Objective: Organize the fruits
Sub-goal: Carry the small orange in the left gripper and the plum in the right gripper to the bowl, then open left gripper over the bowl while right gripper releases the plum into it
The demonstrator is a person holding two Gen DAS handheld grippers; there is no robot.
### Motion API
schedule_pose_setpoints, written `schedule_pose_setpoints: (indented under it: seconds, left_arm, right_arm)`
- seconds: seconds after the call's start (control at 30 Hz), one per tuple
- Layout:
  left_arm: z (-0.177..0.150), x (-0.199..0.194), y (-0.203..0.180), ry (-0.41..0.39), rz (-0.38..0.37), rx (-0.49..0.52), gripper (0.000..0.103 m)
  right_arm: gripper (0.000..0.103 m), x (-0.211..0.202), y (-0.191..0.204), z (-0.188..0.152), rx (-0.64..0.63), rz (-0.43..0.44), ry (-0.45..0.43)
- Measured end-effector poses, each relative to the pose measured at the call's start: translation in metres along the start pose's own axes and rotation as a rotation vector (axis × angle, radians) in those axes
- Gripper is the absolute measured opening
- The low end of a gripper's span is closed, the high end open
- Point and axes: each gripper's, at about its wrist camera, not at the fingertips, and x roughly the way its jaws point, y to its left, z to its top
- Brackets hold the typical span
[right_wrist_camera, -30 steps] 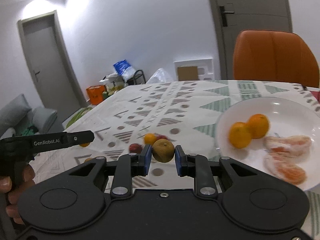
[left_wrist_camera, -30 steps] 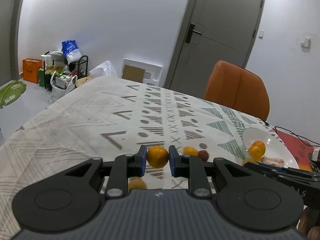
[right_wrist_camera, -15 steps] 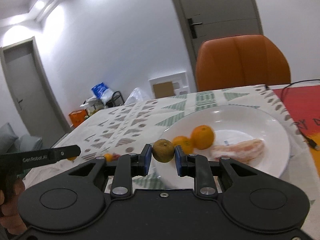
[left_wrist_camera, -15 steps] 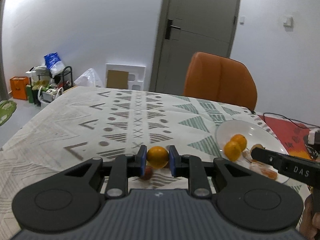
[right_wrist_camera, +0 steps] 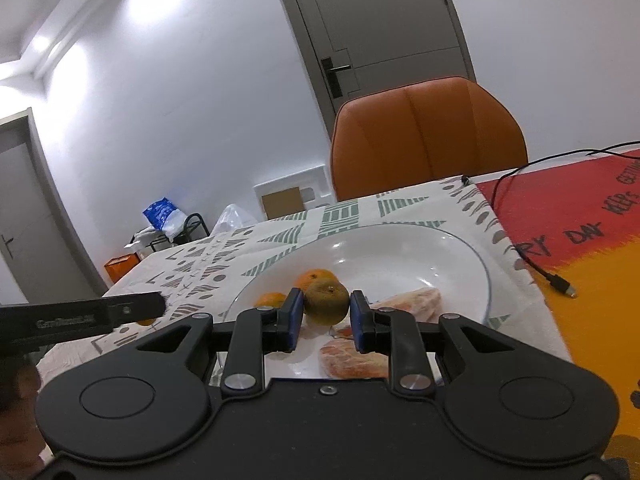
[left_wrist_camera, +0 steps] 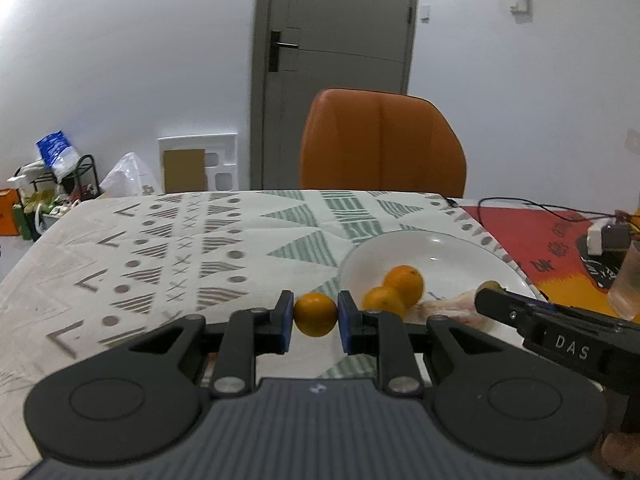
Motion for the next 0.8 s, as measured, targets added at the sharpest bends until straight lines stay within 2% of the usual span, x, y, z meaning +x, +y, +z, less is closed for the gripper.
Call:
schedule_pose_setpoints:
  seconds: [0.3,0.4,0.5,0.7,0.8]
  left_arm:
    - [0.007,0.018,-0.029,0.013,-0.032,0.024,0.022]
    - [0.008,0.021,-0.038,0.013,-0.042,0.039,0.022]
    - [0.007,0.02,-0.043,0.002,-0.036,0.052,0.027]
    - [0.008,0.018,-0.032,0.019,-0.012,0.018,0.028]
    - [0.01,0.013,-0.024,0.018,-0.001,0.002,0.031]
  right_arm:
    - [0.024,-0.004,-0.004,0.003,-0.013,-0.029,-0.022]
    - [0.028,-0.007,-0.009,0.005,0.001,-0.031,-0.038]
    - [0.03,-0.008,-0.012,0.005,0.007,-0.038,-0.049]
    - [0.03,-0.005,-0.012,0.005,0.016,-0.033,-0.036]
    - [0.037,-0.003,-0.012,0.004,0.025,-0.026,-0.024]
